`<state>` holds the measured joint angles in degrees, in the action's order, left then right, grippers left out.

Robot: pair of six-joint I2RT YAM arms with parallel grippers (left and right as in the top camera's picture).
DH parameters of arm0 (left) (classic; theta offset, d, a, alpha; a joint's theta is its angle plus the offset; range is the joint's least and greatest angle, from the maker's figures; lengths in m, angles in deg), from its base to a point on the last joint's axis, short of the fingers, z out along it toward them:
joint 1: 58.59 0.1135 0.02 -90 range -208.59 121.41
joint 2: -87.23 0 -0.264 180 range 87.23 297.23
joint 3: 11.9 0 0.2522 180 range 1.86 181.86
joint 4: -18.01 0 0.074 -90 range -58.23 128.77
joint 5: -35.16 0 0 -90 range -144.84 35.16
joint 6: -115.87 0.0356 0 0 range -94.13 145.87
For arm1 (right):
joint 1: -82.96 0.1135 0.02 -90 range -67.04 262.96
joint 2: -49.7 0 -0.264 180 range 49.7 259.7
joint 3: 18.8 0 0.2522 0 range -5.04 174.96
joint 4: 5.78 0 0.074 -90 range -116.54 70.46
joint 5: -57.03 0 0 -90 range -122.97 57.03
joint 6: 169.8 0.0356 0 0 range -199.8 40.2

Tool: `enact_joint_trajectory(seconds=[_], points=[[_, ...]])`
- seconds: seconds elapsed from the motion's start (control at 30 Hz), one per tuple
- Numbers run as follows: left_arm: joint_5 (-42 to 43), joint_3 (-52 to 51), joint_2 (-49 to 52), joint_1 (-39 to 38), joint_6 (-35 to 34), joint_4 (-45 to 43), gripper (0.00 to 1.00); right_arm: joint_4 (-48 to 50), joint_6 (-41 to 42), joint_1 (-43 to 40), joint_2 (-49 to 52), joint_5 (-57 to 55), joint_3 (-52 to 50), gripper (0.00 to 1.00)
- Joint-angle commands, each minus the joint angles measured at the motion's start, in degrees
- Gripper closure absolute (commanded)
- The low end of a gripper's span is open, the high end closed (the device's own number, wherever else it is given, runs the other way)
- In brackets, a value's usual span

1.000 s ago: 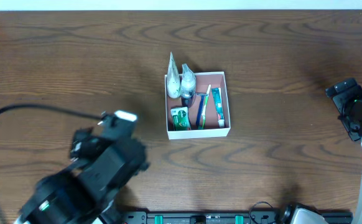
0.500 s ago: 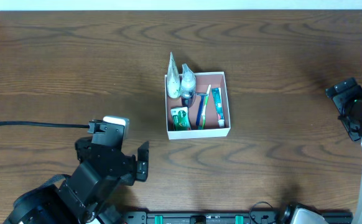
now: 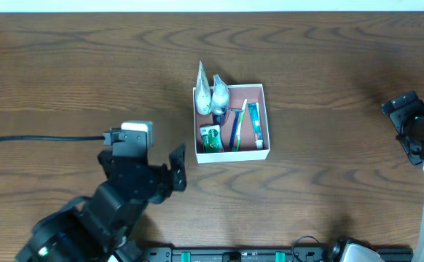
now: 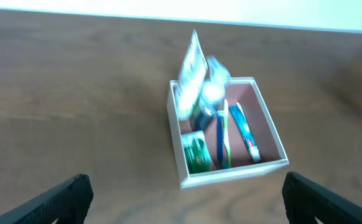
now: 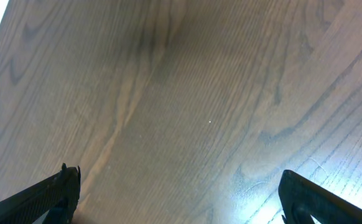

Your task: Pack container

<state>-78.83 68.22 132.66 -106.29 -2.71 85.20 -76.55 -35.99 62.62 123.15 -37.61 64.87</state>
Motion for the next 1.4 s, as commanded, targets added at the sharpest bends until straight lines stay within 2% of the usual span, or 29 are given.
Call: enact_joint_trajectory(seconds=[0.0,0.1,0.3,0.53,0.73,1.07,1.37], points=[[-4.98,-5.62,-0.50,3.43,3.58,-6.01,0.02,-0.04,-0.81,-0.42,0.02,-0.24,0.48,0.01],[-2.38,-12.09,-2.82,9.42,5.77,-15.30,0.02,-0.04,-0.83,-0.42,0.02,-0.24,0.48,0.01],[11.72,-24.24,-9.79,22.23,13.97,-30.73,0.02,-0.04,-0.81,-0.42,0.02,-0.26,0.48,0.01],[12.50,-32.68,-20.39,30.49,14.62,-34.77,0.02,-0.04,-0.81,-0.42,0.02,-0.26,0.48,0.01],[17.55,-39.67,-28.57,37.46,14.62,-39.21,0.02,-0.04,-0.83,-0.42,0.02,-0.24,0.48,0.01],[19.54,-57.55,-40.06,42.32,14.62,-55.65,0.02,-0.04,-0.81,-0.42,0.02,-0.26,0.48,0.01],[20.37,-64.17,-45.33,43.91,14.78,-55.34,0.02,-0.04,-0.83,-0.42,0.02,-0.24,0.48,0.01]])
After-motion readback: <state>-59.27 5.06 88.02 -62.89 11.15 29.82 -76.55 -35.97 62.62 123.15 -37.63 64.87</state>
